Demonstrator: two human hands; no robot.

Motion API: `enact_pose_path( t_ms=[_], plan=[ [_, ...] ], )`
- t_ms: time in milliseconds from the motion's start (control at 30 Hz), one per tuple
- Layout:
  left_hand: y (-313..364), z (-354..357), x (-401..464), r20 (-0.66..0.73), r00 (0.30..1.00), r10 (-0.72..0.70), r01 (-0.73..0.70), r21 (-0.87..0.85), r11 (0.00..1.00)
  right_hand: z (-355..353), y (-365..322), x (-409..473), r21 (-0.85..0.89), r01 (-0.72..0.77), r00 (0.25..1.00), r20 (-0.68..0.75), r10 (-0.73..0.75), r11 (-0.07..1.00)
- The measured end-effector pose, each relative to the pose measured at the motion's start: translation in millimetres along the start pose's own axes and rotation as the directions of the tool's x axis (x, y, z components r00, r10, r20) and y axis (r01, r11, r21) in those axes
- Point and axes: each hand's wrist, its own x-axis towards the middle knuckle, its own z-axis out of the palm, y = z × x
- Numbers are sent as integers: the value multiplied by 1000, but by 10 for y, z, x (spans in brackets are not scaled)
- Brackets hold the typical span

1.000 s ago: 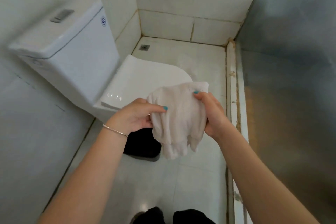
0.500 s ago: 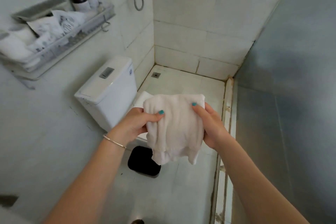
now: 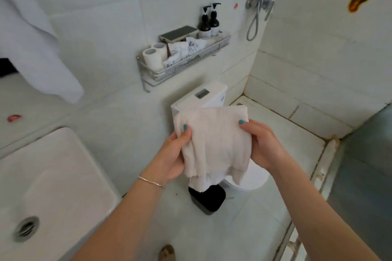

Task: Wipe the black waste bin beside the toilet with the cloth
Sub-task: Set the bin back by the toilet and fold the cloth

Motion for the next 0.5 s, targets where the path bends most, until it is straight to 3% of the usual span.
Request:
enact_pose_path(
  t_ms=[100,300,433,500],
  plan=[
    [218,-311,-96,-95,994,50,-55,-49,997,400,103,155,-93,-20,996,88,28,995],
    [621,-901,-242,-191,967,168,-179,-41,983,1178,390,447,-225,-3,999,52,15,974],
    [823,-1278,-315,-228,945,233,-253,-62,965,1640,496,662,-529,71,992,125,-5,846],
    [908,-1468,-369,-254,928,272,-298,-68,952,1853,577,771,-603,122,983,186,-10,788]
  ],
)
